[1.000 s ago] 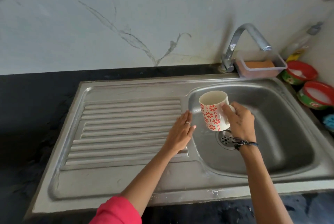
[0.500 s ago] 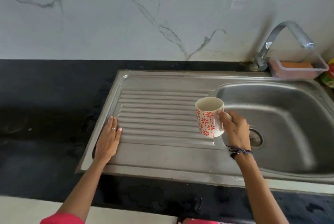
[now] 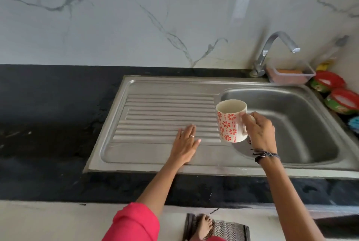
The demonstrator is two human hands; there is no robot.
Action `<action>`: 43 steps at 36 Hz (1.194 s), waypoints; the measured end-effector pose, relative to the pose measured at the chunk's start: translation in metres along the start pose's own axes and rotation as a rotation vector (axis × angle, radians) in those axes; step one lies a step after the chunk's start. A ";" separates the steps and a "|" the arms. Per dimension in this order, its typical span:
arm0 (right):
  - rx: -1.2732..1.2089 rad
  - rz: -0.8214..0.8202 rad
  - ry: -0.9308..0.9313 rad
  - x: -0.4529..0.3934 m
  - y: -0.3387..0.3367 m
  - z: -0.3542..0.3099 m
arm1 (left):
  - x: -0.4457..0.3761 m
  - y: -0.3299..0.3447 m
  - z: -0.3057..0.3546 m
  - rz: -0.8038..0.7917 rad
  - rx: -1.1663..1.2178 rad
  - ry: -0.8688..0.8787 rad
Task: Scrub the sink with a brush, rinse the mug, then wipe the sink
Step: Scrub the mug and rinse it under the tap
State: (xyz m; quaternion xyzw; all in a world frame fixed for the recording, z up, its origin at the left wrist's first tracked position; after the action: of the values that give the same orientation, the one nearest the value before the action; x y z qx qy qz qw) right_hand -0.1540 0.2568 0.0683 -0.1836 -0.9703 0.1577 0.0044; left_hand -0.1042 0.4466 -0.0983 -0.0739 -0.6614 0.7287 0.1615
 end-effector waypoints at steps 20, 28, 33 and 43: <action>-0.073 0.041 0.005 0.010 -0.023 0.012 | 0.104 -0.024 -0.186 0.098 0.070 -0.553; -0.060 -0.054 0.008 -0.011 -0.022 0.025 | 0.076 -0.009 -0.143 -0.032 0.111 -0.523; -0.077 -0.076 -0.006 -0.033 -0.029 0.023 | 0.054 -0.009 -0.076 -0.059 0.045 -0.354; -0.125 -0.147 -0.035 -0.070 -0.042 0.022 | 0.004 -0.001 0.087 -0.222 0.059 0.159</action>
State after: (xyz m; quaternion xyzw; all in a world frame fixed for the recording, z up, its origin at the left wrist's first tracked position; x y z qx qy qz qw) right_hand -0.1051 0.1876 0.0637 -0.1090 -0.9890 0.0993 -0.0124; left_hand -0.1362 0.3659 -0.0869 -0.0528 -0.6287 0.7175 0.2952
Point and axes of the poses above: each hand's wrist, its own x-axis away from the middle knuckle, its own y-axis out of the palm, z = x × y, the point moved 4 cm from there along -x, towards the middle knuckle, and after that the axes turned 8 degrees about -x, right-handed, at the moved point
